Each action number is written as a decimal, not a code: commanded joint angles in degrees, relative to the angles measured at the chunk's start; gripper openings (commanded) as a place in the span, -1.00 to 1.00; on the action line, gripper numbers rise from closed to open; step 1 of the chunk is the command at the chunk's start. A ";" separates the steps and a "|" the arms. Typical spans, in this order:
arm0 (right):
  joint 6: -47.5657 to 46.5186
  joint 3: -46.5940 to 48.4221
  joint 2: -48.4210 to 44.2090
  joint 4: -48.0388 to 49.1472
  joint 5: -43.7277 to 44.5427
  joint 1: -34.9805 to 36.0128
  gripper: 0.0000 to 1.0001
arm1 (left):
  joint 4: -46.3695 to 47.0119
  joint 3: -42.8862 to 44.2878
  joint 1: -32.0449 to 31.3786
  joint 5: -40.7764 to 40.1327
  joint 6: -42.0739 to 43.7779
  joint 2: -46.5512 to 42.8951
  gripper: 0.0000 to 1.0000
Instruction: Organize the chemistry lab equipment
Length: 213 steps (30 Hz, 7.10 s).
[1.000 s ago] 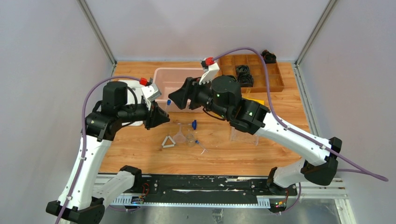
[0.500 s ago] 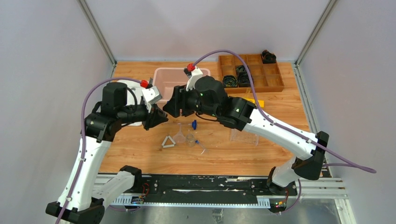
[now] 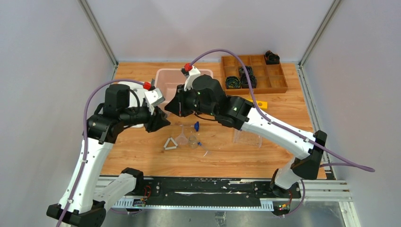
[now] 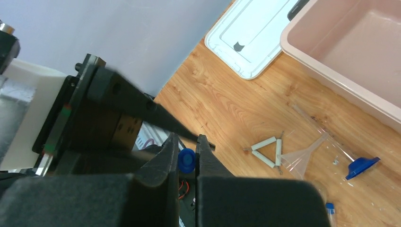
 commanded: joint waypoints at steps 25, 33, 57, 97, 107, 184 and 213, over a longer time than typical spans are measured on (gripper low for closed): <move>-10.38 -50.13 -39.79 -12.55 28.35 -30.74 -1.00 | 0.36 0.30 -0.38 -9.63 -4.83 4.64 1.00; -10.35 -55.85 -36.16 -5.30 28.31 -32.30 -1.00 | 0.36 -0.32 -0.38 -10.07 -3.56 3.95 1.00; -9.82 -59.57 -25.95 6.12 27.03 -32.99 -1.00 | 0.36 0.23 -0.38 -10.57 -2.99 3.87 1.00; -9.02 -58.98 -25.40 2.32 24.51 -33.01 -1.00 | 0.36 1.33 -0.38 -11.21 -2.41 4.51 1.00; -9.63 -58.10 -24.58 3.15 23.06 -33.01 -0.48 | 0.36 1.15 -0.38 -11.74 -2.29 3.66 1.00; 6.39 -37.22 -17.21 9.29 6.95 -12.08 -1.00 | -1.22 5.15 -0.38 -3.20 -8.33 2.91 1.00; 0.50 -24.63 -13.56 36.86 19.48 4.93 -1.00 | -1.00 8.28 -0.38 13.35 -18.33 6.90 0.27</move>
